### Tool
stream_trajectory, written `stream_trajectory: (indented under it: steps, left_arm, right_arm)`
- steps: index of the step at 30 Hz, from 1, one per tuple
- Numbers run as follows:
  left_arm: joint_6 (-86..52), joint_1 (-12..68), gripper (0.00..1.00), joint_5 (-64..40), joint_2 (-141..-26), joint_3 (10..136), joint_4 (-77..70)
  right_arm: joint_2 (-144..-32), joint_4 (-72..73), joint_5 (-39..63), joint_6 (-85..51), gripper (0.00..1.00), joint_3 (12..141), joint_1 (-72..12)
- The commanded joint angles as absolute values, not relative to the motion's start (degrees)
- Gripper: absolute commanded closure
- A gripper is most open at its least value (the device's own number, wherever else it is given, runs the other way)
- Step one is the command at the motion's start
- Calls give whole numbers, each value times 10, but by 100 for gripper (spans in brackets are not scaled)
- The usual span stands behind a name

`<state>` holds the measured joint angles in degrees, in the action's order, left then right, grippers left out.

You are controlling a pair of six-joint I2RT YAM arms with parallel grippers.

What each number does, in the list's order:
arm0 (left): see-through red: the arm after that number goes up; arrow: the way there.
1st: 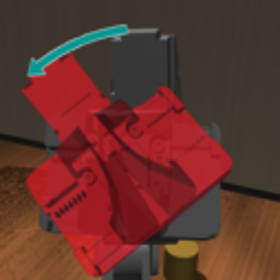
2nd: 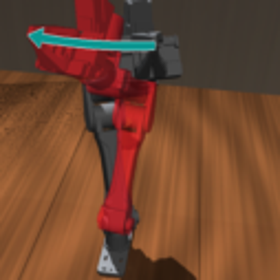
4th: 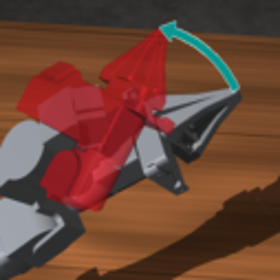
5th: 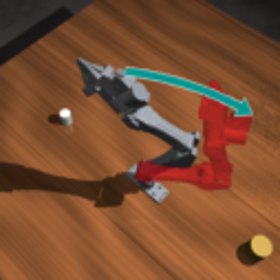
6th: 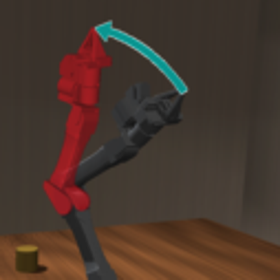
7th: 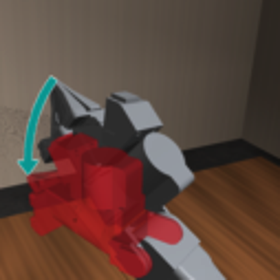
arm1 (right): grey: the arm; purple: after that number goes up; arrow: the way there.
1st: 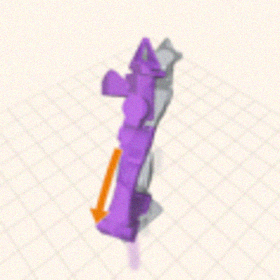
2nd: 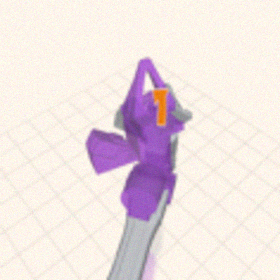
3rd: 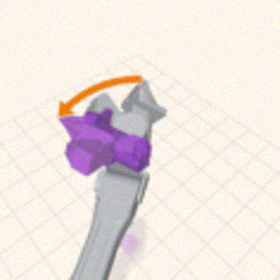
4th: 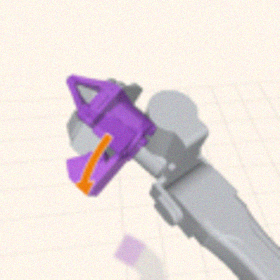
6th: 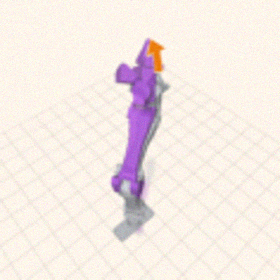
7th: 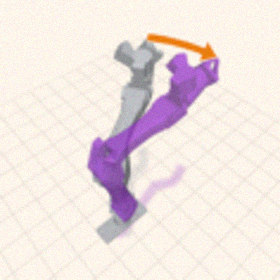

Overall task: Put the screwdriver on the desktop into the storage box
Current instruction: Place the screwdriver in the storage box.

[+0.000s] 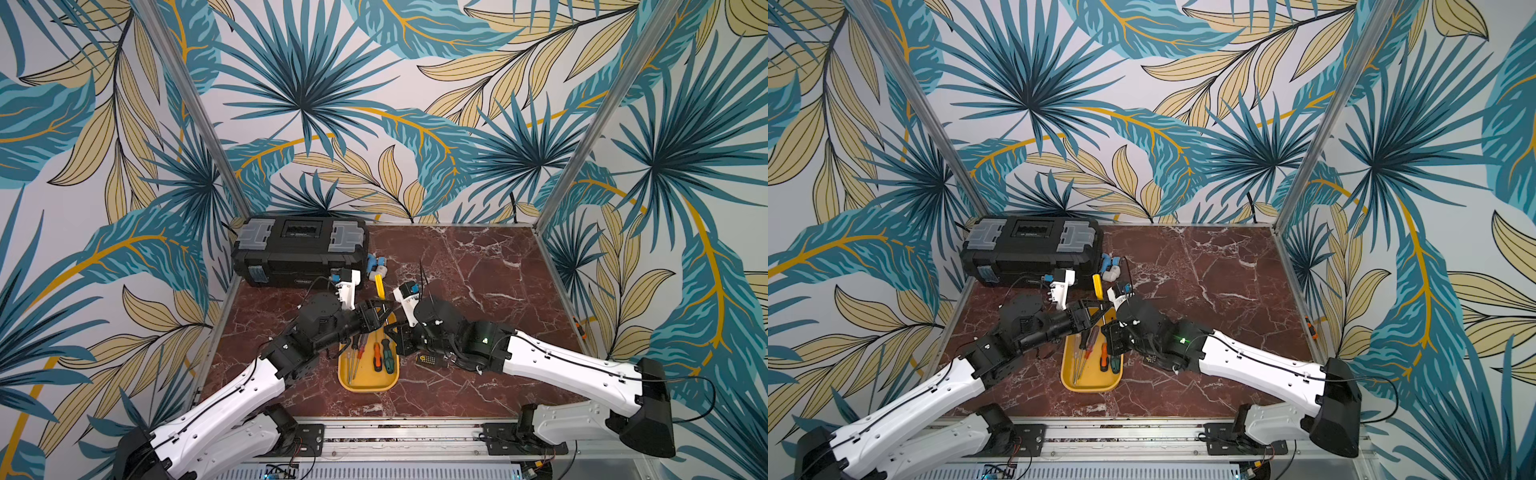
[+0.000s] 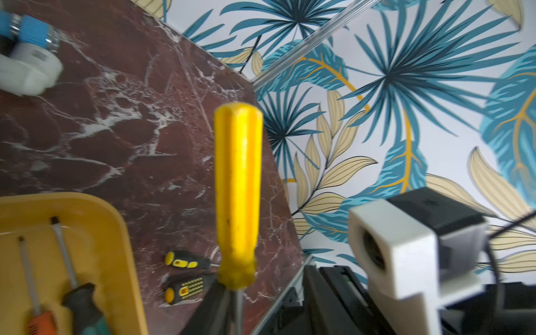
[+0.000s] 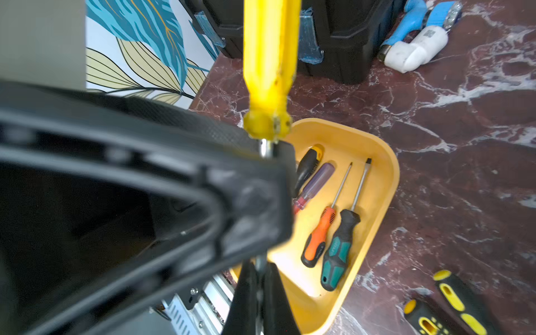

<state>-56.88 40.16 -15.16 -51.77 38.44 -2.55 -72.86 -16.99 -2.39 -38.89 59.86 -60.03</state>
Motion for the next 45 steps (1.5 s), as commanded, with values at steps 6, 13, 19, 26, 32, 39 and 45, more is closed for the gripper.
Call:
stream_trajectory:
  steps: [6,13,19,26,32,39,45]
  left_arm:
    - [-610,388,36,-233,-502,325,-213]
    - [-617,387,64,-253,-504,318,-249]
    - [-610,386,90,-241,-503,321,-232]
    - [-558,386,100,-170,-514,358,-68]
    - [-441,385,100,-41,-552,434,224]
    - [-400,395,100,7,-620,403,272]
    - [-408,431,100,17,-672,404,245]
  right_arm:
    - [-647,34,120,-478,100,496,-563]
    - [-629,160,180,-554,100,435,-539]
    - [-621,217,196,-590,100,402,-529]
    - [-613,141,175,-565,86,413,-526]
    - [-607,-275,-32,-429,36,518,-526]
    - [-612,-443,-219,-407,28,515,-525]
    - [-653,-458,-221,-424,27,503,-525]
